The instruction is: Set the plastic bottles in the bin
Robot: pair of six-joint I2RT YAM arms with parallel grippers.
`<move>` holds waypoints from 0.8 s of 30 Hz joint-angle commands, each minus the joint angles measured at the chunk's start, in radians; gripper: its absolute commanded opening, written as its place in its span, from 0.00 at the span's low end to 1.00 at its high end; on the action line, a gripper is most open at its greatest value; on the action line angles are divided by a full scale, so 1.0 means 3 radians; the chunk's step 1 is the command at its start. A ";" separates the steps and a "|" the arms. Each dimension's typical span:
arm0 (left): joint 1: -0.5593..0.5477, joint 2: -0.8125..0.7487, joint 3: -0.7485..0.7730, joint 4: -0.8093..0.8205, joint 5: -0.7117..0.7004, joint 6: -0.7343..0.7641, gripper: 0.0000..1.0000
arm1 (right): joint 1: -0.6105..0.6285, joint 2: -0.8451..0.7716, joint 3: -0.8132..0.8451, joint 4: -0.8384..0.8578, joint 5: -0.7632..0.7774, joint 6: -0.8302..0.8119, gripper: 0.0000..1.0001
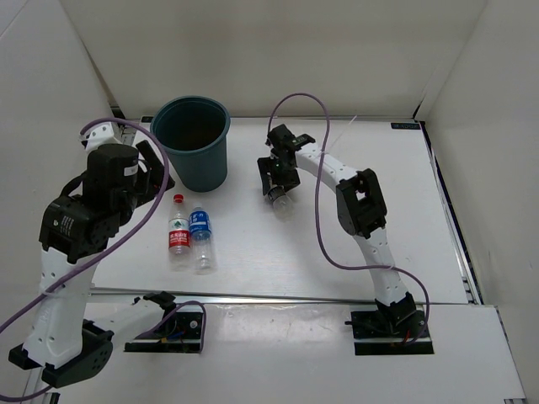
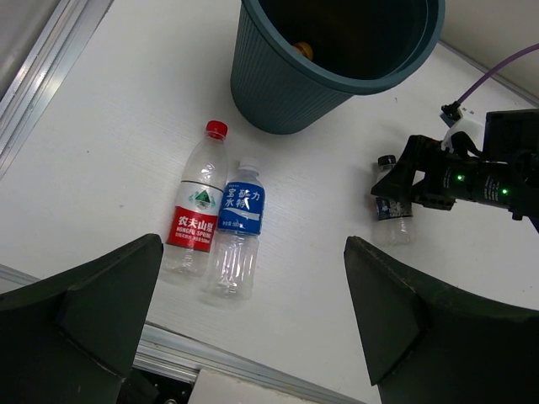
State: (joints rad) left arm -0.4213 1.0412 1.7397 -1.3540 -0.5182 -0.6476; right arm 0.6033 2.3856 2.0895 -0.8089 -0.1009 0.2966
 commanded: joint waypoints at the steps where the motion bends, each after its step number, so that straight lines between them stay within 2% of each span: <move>1: -0.0012 0.0011 0.0020 -0.0252 0.0025 0.0067 1.00 | -0.0001 0.0004 -0.0067 0.0007 -0.0027 -0.0073 0.78; 5: -0.0012 0.0011 0.0020 -0.0252 0.0025 0.0098 1.00 | -0.0001 0.0004 -0.0067 -0.0029 -0.0027 -0.0073 0.60; 6: -0.0012 0.0011 0.0055 -0.0252 0.0025 0.0098 1.00 | -0.0001 0.0004 -0.0037 -0.0029 0.0009 -0.0073 0.51; 8: -0.0012 0.0011 0.0056 -0.0252 0.0025 0.0129 1.00 | -0.0001 -0.0031 -0.0006 -0.0029 0.0040 -0.0073 0.40; 15: -0.0012 0.0011 0.0056 -0.0252 0.0025 0.0098 1.00 | -0.0032 -0.0450 0.0351 -0.0060 0.0188 -0.0002 0.38; 21: -0.0012 0.0011 0.0025 -0.0252 0.0122 0.0062 1.00 | -0.0032 -0.1160 0.0592 0.0502 -0.0057 -0.0002 0.35; 24: -0.0012 0.0011 -0.0047 -0.0252 0.0208 0.0031 1.00 | -0.0032 -0.1289 0.0725 0.0697 -0.0195 0.0029 0.33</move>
State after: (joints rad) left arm -0.4213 1.0492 1.7390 -1.3540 -0.4931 -0.6285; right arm 0.5957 2.1075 2.2242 -0.7231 -0.1040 0.2996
